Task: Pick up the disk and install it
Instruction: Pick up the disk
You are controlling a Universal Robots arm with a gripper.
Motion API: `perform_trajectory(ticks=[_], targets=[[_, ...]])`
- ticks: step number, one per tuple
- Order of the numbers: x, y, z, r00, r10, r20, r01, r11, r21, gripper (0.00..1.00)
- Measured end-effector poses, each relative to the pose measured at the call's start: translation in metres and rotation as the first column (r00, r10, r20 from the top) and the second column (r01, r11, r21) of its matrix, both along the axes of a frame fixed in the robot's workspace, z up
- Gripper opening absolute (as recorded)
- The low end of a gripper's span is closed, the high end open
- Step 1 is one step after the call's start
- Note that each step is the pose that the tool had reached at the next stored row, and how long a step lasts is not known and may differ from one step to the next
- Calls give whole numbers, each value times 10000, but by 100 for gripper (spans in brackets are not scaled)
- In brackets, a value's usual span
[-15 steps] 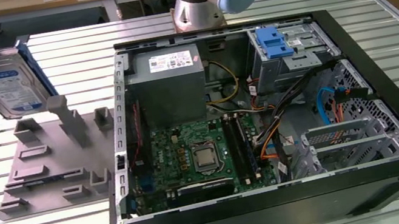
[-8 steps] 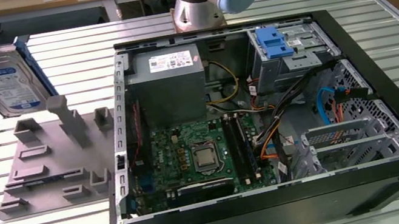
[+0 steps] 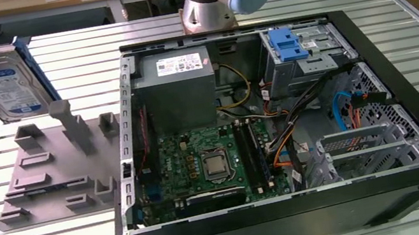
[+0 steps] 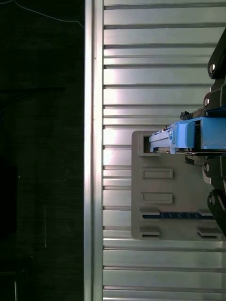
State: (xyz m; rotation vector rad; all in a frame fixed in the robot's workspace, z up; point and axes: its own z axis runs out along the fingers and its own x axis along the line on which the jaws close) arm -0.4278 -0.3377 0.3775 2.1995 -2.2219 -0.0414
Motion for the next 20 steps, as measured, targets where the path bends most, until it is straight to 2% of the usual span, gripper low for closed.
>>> perform_trajectory(ticks=[20], targets=[[0,0,123,10000,0,1,0,10000,0,36]])
